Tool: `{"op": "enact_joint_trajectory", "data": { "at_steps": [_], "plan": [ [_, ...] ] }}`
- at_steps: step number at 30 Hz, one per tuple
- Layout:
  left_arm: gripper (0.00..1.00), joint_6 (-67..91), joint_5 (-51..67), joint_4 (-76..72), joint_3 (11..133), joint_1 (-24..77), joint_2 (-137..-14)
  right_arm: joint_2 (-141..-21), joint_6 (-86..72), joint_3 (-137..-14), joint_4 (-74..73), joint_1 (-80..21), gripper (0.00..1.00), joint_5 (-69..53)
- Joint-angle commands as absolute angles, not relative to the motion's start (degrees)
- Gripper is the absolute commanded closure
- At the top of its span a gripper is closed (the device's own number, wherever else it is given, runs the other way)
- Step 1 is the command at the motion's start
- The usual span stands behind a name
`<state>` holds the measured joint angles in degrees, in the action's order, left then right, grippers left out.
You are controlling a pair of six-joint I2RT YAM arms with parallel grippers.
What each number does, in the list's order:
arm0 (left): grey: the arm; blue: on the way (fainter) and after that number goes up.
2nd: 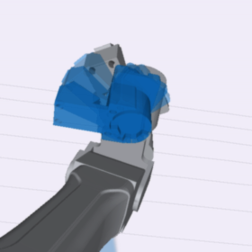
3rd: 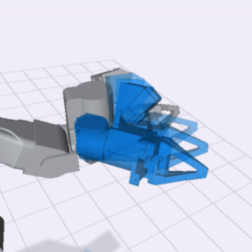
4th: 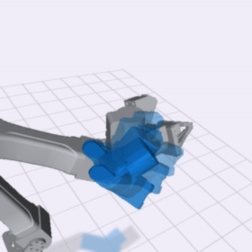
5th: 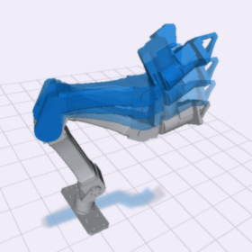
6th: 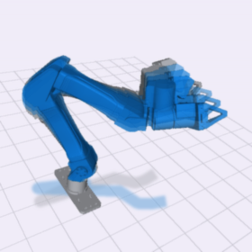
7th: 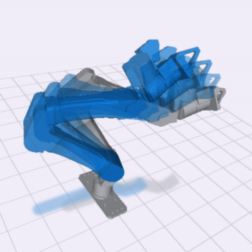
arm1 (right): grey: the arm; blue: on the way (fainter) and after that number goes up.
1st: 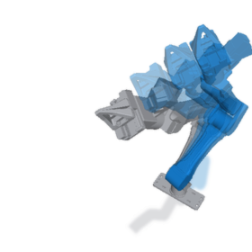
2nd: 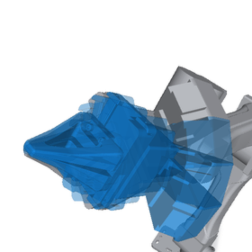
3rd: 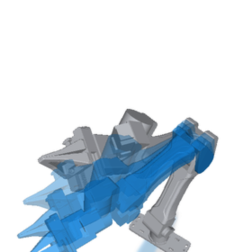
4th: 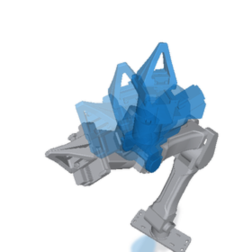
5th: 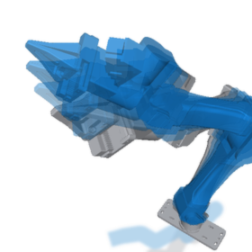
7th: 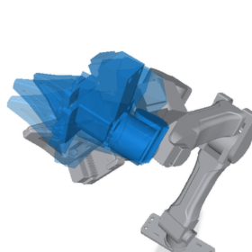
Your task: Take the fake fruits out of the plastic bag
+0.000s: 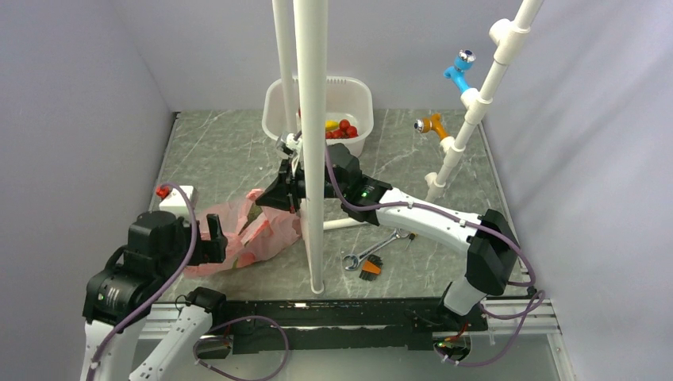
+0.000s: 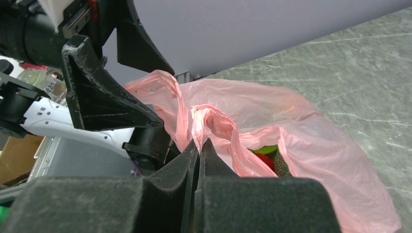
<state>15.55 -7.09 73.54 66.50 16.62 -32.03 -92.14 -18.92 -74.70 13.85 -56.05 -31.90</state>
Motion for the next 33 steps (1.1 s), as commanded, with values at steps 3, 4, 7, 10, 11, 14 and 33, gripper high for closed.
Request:
{"op": "enact_joint_trajectory", "data": {
  "at_steps": [3, 4, 7, 10, 11, 14, 33],
  "plan": [
    [0.22, 12.8, -5.7, 66.1, 64.1, 16.6, -27.3, -92.0, -20.9, -76.4, 18.2, -54.6, 1.00, -35.0],
    [0.31, 12.7, -6.3, 66.0, 64.7, 16.6, -27.8, -92.2, -21.1, -76.8, 18.2, -54.4, 1.00, -35.2],
    [0.59, 11.3, -7.4, 66.2, 66.7, 16.6, -30.0, -92.4, -21.1, -77.5, 18.1, -54.2, 1.00, -35.3],
    [0.98, 11.7, -13.6, 65.8, 68.9, 16.6, -32.2, -92.6, -21.3, -78.2, 18.4, -53.7, 1.00, -34.0],
    [1.00, 13.1, -18.1, 65.6, 69.9, 16.6, -32.6, -92.8, -21.8, -78.5, 18.8, -53.5, 1.00, -33.3],
    [1.00, 20.2, -37.6, 63.3, 73.2, 16.6, -31.7, -93.5, -21.7, -80.2, 19.9, -52.4, 1.00, -29.8],
    [1.00, 36.4, -39.4, 58.5, 71.9, 16.6, -23.5, -98.6, -20.6, -90.6, 20.1, -43.9, 0.98, -32.0]
  ]
}}
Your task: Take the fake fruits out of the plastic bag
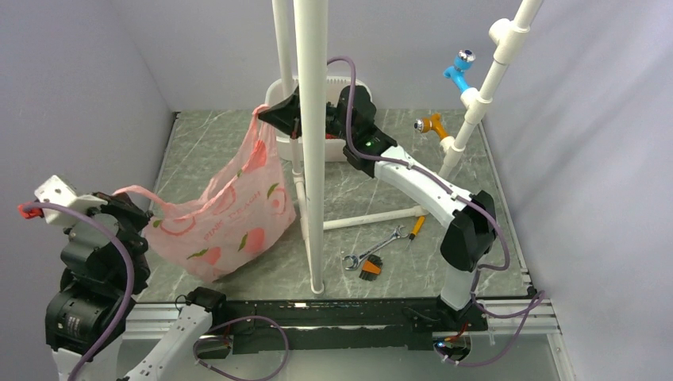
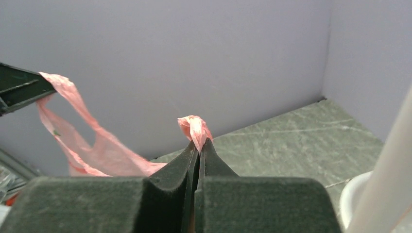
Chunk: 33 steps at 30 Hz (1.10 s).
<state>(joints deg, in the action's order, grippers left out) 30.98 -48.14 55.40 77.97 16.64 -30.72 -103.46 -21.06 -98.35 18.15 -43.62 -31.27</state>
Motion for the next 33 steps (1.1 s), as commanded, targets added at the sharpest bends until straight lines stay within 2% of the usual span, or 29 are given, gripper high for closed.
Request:
{"op": "enact_joint_trajectory", "data": {
  "at_steps": [1, 7, 9, 14, 18, 21, 24, 28, 33],
  "plan": [
    [1.00, 38.7, -35.0, 59.5, 69.1, 16.6, -20.7, -97.3, -20.8, -87.1, 20.3, -43.9, 0.96, -31.6],
    [1.00, 49.5, -16.1, 63.2, 58.6, 16.6, -6.8, -88.2, -22.3, -72.9, 14.9, -44.0, 0.96, -27.4],
    [1.00, 50.0, -12.2, 65.5, 58.4, 16.5, -3.8, -85.4, -22.8, -70.2, 9.4, -44.0, 0.92, -24.9],
    [1.00, 51.5, -9.4, 77.0, 62.8, 16.6, -2.4, -78.6, -24.8, -64.0, -1.5, -44.0, 0.89, -12.7],
    [1.00, 51.6, -9.3, 83.5, 64.0, 16.6, -1.9, -76.0, -27.2, -52.9, -1.3, -43.7, 0.86, -4.4],
    [1.00, 54.4, -11.8, 86.6, 63.9, 16.6, -0.3, -78.5, -29.0, -47.7, 2.8, -43.5, 0.85, -6.2],
    [1.00, 53.9, -10.6, 84.2, 61.2, 16.6, 3.9, -83.1, -29.9, -48.5, 4.1, -43.5, 0.81, -13.6],
    [1.00, 52.2, -5.2, 81.9, 59.4, 16.8, 6.4, -81.6, -27.8, -50.6, 1.6, -43.6, 0.71, -15.4],
    [0.98, 50.8, -3.4, 81.5, 60.2, 16.8, 6.5, -76.5, -22.6, -55.0, -8.7, -43.6, 0.43, -15.4]
  ]
}}
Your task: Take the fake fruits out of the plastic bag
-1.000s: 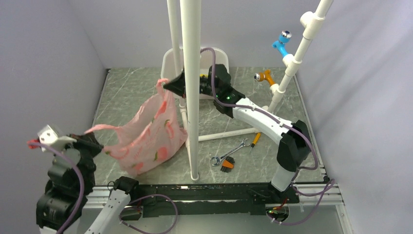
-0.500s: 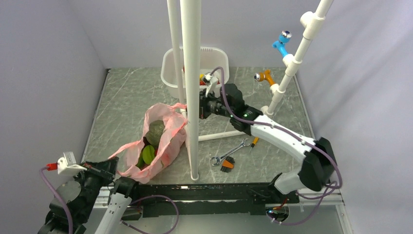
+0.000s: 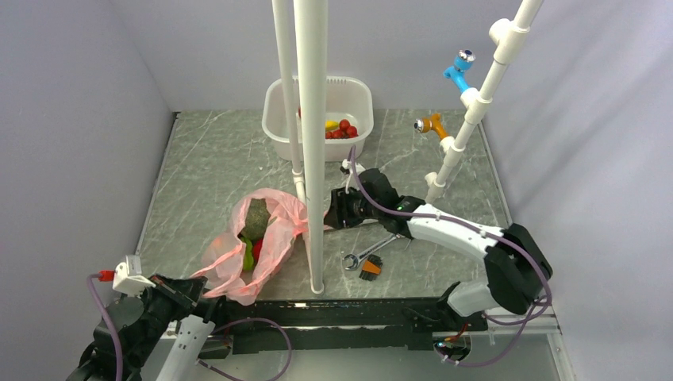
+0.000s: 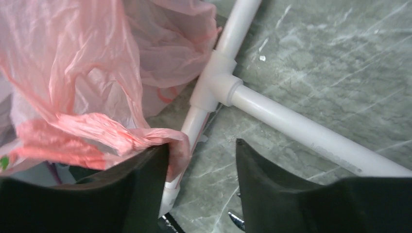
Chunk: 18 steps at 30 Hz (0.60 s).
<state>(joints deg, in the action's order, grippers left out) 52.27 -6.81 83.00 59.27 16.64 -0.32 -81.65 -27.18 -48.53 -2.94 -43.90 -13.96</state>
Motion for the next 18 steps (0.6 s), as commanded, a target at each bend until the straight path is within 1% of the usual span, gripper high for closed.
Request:
{"op": "enact_joint_trajectory", "data": {
  "at_steps": [1, 3, 5, 8, 10, 12, 15, 18],
  "plan": [
    [0.98, 50.4, -3.1, 81.4, 60.4, 16.9, 6.2, -76.1, -21.7, -56.3, -11.3, -43.7, 0.37, -17.1],
    [0.98, 50.1, -2.8, 81.5, 60.8, 16.9, 5.3, -73.9, -21.2, -56.6, -13.5, -44.1, 0.27, -20.7],
    [0.99, 49.9, -2.2, 81.4, 60.7, 16.9, 4.3, -69.1, -21.9, -54.0, -10.9, -44.5, 0.14, -24.6],
    [1.00, 49.7, -0.6, 79.9, 59.4, 16.9, 3.9, -62.3, -24.3, -50.9, -6.9, -44.7, 0.03, -27.4],
    [1.00, 49.1, -0.5, 79.2, 58.9, 16.9, 3.7, -60.1, -24.0, -52.8, -7.4, -45.2, 0.01, -26.8],
    [1.00, 48.6, -1.7, 80.3, 59.6, 16.9, 3.3, -59.4, -22.8, -57.2, -8.2, -45.9, 0.01, -26.1],
    [1.00, 47.5, -3.4, 81.7, 60.7, 16.9, 2.7, -60.8, -22.8, -62.0, -5.8, -46.9, 0.01, -26.0],
    [1.00, 47.1, -3.0, 81.6, 60.0, 16.9, 2.4, -66.3, -24.9, -65.2, 0.5, -48.2, 0.06, -28.8]
  ]
}}
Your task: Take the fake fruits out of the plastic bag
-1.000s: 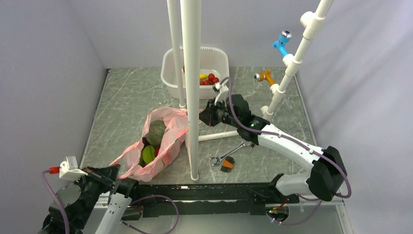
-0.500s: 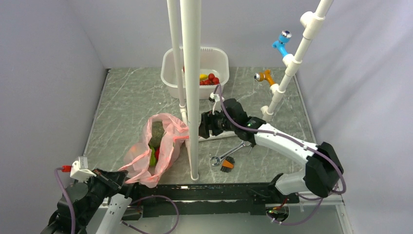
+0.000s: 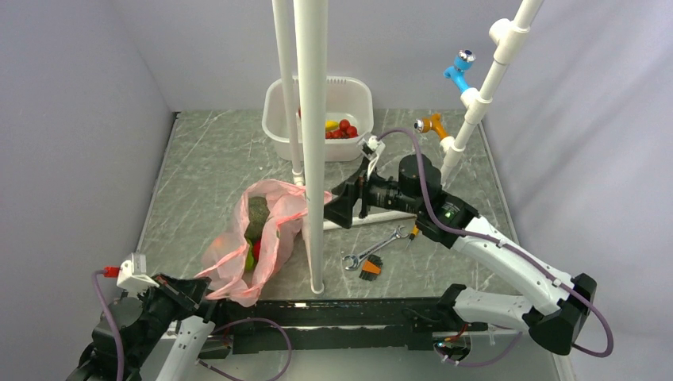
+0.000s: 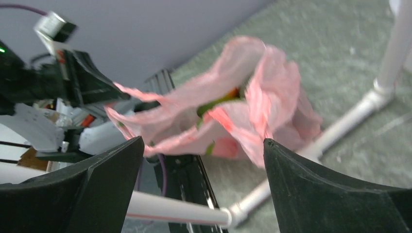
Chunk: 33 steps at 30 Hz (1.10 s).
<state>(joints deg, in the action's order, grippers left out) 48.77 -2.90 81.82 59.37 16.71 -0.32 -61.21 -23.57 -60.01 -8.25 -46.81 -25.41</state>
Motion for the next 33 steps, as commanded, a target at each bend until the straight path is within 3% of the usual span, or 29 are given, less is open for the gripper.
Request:
{"op": "enact_joint_trajectory", "data": {
  "at_steps": [1, 7, 14, 16, 20, 23, 25, 29, 33],
  "plan": [
    [1.00, 47.2, -2.3, 81.3, 59.3, 16.9, 2.3, -68.6, -25.0, -66.5, 2.8, -49.4, 0.09, -29.9],
    [1.00, 45.8, 2.5, 80.0, 55.5, 16.9, 1.8, -83.1, -22.1, -76.7, 4.2, -54.8, 0.30, -32.8],
    [0.97, 44.1, 0.8, 83.2, 58.9, 16.9, 1.1, -93.3, -22.0, -76.8, 5.1, -55.2, 0.35, -31.8],
    [0.85, 43.6, 2.0, 82.4, 59.9, 16.9, 0.9, -96.3, -21.6, -76.1, 4.8, -55.2, 0.38, -31.6],
    [0.33, 42.3, 1.8, 81.4, 66.3, 17.0, -3.2, -99.5, -19.8, -73.2, 5.9, -55.6, 0.45, -31.4],
    [0.08, 37.9, 2.0, 79.6, 76.2, 17.0, -11.9, -100.8, -18.5, -72.6, 5.7, -56.1, 0.48, -31.6],
    [0.01, 34.6, 3.1, 79.5, 84.0, 17.0, -18.7, -101.3, -18.1, -72.5, 5.2, -56.7, 0.50, -31.2],
    [0.00, 28.1, 3.3, 79.7, 99.6, 17.0, -30.9, -101.3, -18.5, -71.7, 4.8, -56.8, 0.51, -29.5],
    [0.01, 22.2, 3.2, 74.6, 100.4, 17.0, -38.0, -101.5, -19.6, -71.1, 5.0, -56.9, 0.51, -29.6]
  ]
}}
